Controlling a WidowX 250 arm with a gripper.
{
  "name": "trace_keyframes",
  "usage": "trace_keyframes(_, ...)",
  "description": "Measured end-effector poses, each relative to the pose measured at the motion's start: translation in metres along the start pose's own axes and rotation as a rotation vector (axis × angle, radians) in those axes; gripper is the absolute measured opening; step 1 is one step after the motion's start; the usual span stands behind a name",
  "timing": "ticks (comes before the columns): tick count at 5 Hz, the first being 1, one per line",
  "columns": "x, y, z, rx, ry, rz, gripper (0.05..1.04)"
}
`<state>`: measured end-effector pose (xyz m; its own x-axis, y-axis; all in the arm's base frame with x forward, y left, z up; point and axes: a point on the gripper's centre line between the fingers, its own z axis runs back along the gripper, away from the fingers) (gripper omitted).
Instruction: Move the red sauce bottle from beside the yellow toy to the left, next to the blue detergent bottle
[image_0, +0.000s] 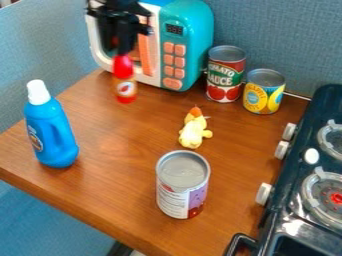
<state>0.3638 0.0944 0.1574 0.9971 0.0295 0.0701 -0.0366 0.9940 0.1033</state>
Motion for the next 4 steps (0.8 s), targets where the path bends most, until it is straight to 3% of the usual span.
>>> trace_keyframes(1,-0.002,0.026,-0.002,-0.018,0.028,0.047,0.334)
trace_keyframes(2,0.003,0.049,-0.028,-0.037,0.113,0.080,0.334)
trace_keyframes(4,0.011,0.066,-0.038,-0.043,0.157,0.113,0.334)
